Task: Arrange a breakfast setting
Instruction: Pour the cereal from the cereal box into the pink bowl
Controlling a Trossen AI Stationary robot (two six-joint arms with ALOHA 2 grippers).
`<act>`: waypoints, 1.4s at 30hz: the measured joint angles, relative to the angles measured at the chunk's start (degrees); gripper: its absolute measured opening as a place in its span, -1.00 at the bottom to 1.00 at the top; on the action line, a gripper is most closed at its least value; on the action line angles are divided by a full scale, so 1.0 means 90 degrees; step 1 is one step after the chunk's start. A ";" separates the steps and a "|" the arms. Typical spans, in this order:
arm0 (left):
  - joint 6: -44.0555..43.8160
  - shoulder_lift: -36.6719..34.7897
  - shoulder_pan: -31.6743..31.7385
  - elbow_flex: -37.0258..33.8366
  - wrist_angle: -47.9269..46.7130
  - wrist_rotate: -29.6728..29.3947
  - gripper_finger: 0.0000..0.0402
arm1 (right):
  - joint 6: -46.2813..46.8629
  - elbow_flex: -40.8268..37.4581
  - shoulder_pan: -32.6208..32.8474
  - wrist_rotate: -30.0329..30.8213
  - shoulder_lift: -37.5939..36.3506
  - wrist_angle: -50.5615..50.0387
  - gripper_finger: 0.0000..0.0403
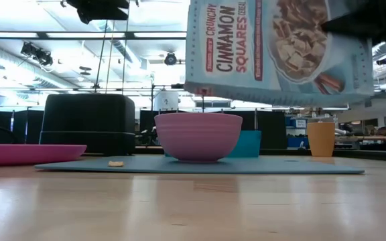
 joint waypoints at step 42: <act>0.1176 0.4902 0.1307 0.0179 0.8417 0.3114 0.49 | -0.2180 -0.1486 -0.0057 -0.0814 0.1175 0.7942 -0.25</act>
